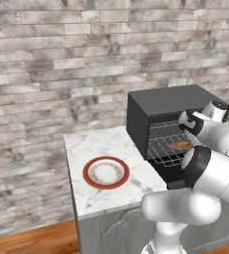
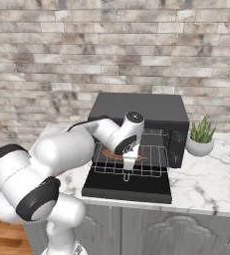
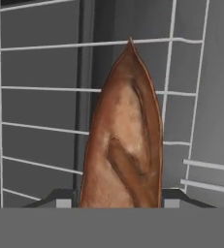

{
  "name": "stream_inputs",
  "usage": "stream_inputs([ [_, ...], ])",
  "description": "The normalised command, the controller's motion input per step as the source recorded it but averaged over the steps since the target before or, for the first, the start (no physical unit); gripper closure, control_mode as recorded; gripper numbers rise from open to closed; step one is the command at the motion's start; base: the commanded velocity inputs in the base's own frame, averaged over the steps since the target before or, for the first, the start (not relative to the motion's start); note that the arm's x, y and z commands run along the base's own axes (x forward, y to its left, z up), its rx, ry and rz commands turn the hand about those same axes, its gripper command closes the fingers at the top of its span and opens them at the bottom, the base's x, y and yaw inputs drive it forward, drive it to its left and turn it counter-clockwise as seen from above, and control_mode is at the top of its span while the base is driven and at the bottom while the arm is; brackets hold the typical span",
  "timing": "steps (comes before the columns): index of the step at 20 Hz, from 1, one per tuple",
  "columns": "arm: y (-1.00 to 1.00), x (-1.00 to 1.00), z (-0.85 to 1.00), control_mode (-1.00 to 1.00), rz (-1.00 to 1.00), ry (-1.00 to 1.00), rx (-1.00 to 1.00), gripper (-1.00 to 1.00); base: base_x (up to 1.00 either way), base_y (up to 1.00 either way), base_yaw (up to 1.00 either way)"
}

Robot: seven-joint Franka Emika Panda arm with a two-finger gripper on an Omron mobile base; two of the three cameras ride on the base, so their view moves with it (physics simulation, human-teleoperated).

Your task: Open the toaster oven door. Place the baguette on the bottom rack in the toaster oven and place the chicken drumstick on the top rack.

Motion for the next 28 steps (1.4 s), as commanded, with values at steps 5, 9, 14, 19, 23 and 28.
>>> stream_inputs([
  [5,0.0,0.05,-0.14,-1.0,0.0,0.0,0.0,1.0,0.0,0.0,0.0],
  [9,0.0,0.04,-0.12,-1.0,0.0,0.0,0.0,1.0,0.0,0.0,0.0],
  [14,0.0,0.0,-0.11,-1.0,0.0,0.0,0.01,1.0,0.0,0.0,0.0],
  [19,0.0,0.01,-0.04,-1.0,0.0,0.0,0.03,1.0,0.0,0.0,0.0],
  [23,0.0,0.04,0.0,-1.0,0.0,-0.02,0.01,1.0,0.0,0.0,0.0],
  [28,0.0,0.08,0.0,-1.0,0.0,-0.06,0.0,1.0,0.0,0.0,0.0],
])
